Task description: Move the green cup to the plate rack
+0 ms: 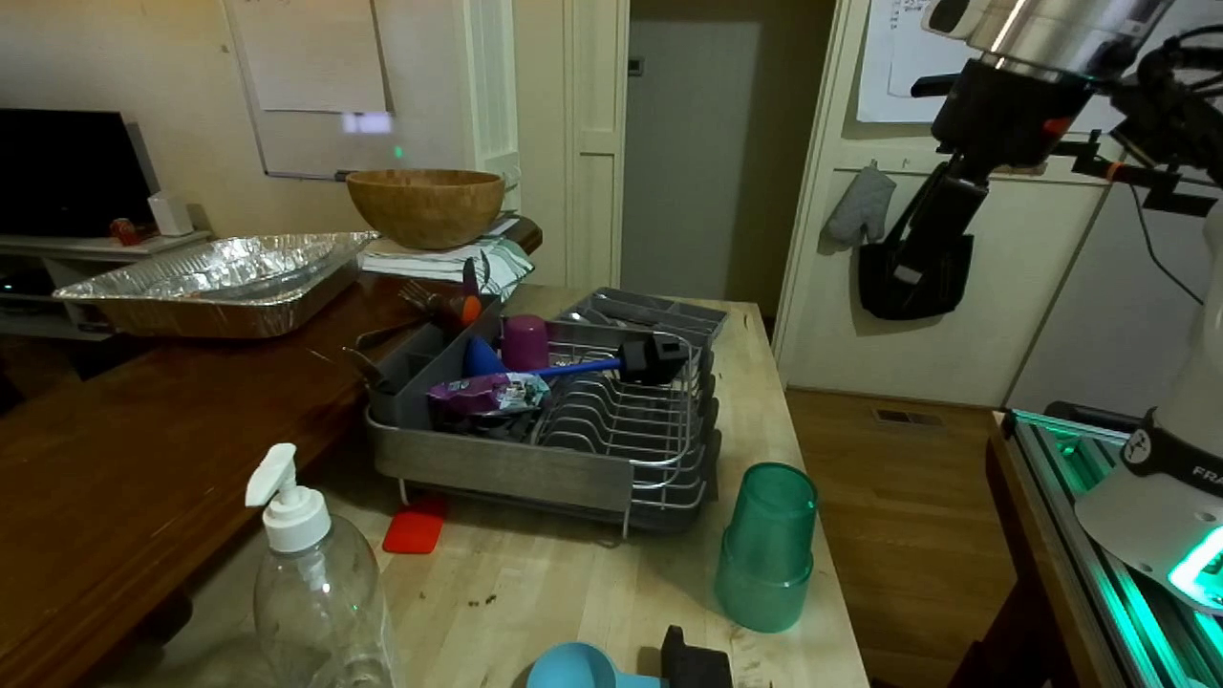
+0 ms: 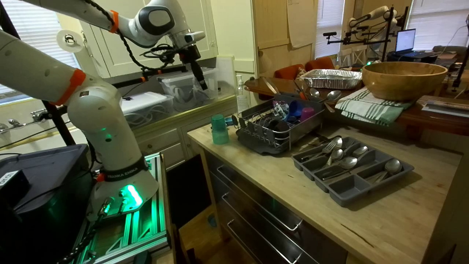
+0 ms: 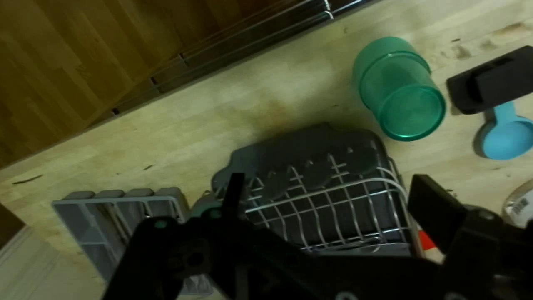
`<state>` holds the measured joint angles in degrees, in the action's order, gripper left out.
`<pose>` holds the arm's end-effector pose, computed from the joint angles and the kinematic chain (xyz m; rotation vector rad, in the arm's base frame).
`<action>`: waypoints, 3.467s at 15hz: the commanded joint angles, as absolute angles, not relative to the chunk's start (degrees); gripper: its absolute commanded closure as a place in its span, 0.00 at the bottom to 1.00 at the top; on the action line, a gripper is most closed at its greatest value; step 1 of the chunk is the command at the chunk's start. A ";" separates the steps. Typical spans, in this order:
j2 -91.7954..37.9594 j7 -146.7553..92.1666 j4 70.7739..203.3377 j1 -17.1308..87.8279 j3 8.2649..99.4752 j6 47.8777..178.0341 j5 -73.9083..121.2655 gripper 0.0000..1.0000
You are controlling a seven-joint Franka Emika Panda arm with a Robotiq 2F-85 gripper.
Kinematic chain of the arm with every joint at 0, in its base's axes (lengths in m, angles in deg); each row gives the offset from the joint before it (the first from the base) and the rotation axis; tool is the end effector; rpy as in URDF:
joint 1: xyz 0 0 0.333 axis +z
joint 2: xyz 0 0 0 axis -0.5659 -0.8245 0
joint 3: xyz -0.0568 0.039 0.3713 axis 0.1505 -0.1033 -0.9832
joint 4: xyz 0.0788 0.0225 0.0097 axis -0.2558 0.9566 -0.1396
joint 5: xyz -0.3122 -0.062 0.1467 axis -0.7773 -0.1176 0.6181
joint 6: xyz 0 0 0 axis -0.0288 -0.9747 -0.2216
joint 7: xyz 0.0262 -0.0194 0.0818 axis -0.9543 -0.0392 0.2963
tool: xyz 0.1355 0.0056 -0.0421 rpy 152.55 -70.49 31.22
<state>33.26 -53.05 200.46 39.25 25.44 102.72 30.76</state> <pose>0.2288 0.1476 0.4710 2.9843 -0.2093 0.3826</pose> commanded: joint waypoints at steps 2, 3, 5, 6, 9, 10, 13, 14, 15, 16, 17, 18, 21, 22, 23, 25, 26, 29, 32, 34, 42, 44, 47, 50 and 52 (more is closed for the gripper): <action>23.21 -48.11 201.35 46.23 27.88 113.06 37.14 0.00; 21.39 -46.52 201.08 47.39 28.50 113.81 38.08 0.00; 17.75 -42.08 200.46 49.97 30.48 114.42 40.00 0.00; 15.68 -41.03 199.63 50.38 31.03 112.79 40.17 0.00; 17.15 -41.84 200.51 50.41 30.96 112.69 38.72 0.00; 16.19 -41.31 200.29 50.67 31.30 112.69 38.83 0.00; 15.15 -44.44 200.06 48.94 30.19 113.82 36.20 0.00; 12.81 -44.81 199.84 48.24 29.93 115.56 35.46 0.00; 12.03 -44.87 199.82 48.10 30.03 116.35 35.31 0.00; 9.98 -44.57 199.48 47.89 30.26 117.54 35.27 0.00; 8.87 -44.56 199.25 47.71 30.36 118.00 35.09 0.00; 7.30 -44.77 199.09 47.36 30.20 119.21 34.59 0.00; 2.27 -44.20 198.07 47.28 30.32 123.01 33.67 0.00; 0.60 -44.02 197.50 47.37 30.33 124.06 33.07 0.00; -0.80 -44.04 196.95 47.45 30.38 125.05 32.49 0.00; -2.96 -44.88 195.84 47.25 30.28 126.19 30.17 0.00; -4.32 -45.47 195.08 47.00 30.35 126.05 28.54 0.00; -7.65 -46.53 193.23 46.90 30.95 125.83 24.64 0.00; -10.66 -48.68 191.20 47.11 31.67 125.77 20.78 0.00; -12.30 -48.90 189.82 47.78 32.20 125.65 20.10 0.00; -15.39 -50.11 187.26 49.39 33.88 126.22 18.12 0.44; -15.14 -50.50 187.01 49.76 34.10 125.86 17.88 0.50; -11.80 -50.98 187.28 50.76 33.50 122.60 19.14 0.50; -6.03 -51.94 186.96 51.53 32.70 114.10 20.01 0.50; -1.79 -53.74 186.41 51.26 32.16 107.93 19.62 0.50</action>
